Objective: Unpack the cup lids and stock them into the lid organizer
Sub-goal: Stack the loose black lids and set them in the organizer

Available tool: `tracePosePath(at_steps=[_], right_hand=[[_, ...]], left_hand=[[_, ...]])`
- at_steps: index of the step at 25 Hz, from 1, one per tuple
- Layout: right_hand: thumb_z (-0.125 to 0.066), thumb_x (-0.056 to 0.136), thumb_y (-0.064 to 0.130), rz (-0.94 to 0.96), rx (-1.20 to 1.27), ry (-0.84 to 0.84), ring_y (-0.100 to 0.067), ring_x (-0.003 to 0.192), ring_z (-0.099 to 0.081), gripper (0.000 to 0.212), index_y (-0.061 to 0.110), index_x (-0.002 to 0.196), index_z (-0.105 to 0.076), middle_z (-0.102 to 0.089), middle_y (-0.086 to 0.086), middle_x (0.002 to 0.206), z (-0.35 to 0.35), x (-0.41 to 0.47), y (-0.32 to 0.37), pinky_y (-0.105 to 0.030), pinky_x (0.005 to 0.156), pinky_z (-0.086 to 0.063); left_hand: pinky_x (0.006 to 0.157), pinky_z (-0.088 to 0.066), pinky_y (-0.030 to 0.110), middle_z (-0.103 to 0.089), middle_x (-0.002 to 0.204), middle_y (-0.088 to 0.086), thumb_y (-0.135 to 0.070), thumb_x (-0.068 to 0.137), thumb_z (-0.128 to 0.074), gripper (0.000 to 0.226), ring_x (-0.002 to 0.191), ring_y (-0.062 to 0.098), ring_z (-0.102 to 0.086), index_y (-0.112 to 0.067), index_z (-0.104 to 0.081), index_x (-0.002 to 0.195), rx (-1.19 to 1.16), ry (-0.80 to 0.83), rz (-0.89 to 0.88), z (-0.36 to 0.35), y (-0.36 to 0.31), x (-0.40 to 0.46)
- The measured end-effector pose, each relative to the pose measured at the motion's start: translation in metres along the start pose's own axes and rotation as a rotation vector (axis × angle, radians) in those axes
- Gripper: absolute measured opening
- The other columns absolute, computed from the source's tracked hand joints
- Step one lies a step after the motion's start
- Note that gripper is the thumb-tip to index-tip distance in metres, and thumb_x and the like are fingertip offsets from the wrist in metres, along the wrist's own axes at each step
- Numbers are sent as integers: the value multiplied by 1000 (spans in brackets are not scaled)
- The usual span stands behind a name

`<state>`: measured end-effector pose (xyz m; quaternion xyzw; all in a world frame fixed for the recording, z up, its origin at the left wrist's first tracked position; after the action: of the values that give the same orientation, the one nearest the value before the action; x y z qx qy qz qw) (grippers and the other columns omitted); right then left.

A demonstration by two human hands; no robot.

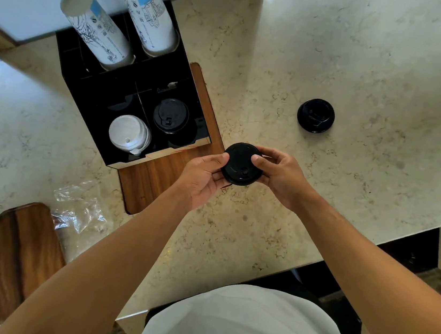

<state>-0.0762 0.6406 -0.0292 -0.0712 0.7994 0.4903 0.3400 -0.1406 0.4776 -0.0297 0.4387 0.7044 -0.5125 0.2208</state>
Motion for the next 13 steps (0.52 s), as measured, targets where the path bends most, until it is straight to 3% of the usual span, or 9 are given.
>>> tracePosePath(at_steps=[6, 8, 11, 13], right_hand=[[-68, 98, 16, -52, -69, -1, -32, 113, -72, 34, 5, 130, -63, -71, -17, 124, 12, 20, 3, -43, 94, -61], [-65, 100, 26, 22, -265, -43, -27, 108, -73, 35, 8, 130, -65, -73, -11, 120, 22, 28, 18, -40, 93, -62], [-64, 98, 27, 322, -748, -418, -20, 103, -67, 28, 12, 120, -69, -67, -6, 118, 61, 38, 64, -31, 91, -58], [-68, 91, 21, 407, -944, -617, -25, 116, -57, 33, 12, 122, -65, -55, -11, 127, 86, 43, 87, -35, 103, -52]], left_hand=[[92, -59, 40, -74, 113, 21, -3, 92, -67, 21, 110, 34, -69, 1, -68, 113, 36, 60, 4, -12, -3, 13], [88, -60, 37, -74, 113, 20, 1, 91, -67, 23, 108, 32, -70, 2, -68, 114, 38, 65, 9, -16, -5, 20], [87, -60, 35, -73, 117, 21, 0, 89, -69, 24, 111, 32, -69, 1, -68, 113, 31, 46, 24, -20, -6, 29], [89, -60, 36, -72, 118, 21, -1, 87, -71, 26, 111, 32, -69, 1, -68, 113, 32, 48, 32, -22, -5, 32]])
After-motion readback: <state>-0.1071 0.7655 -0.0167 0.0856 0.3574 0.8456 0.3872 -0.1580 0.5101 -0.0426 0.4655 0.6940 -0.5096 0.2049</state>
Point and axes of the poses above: each hand's wrist, its own x-axis towards the middle knuckle, its own z-axis out of the back of the hand, y = z × x, the point moved 7 cm from there along x, towards the middle knuckle
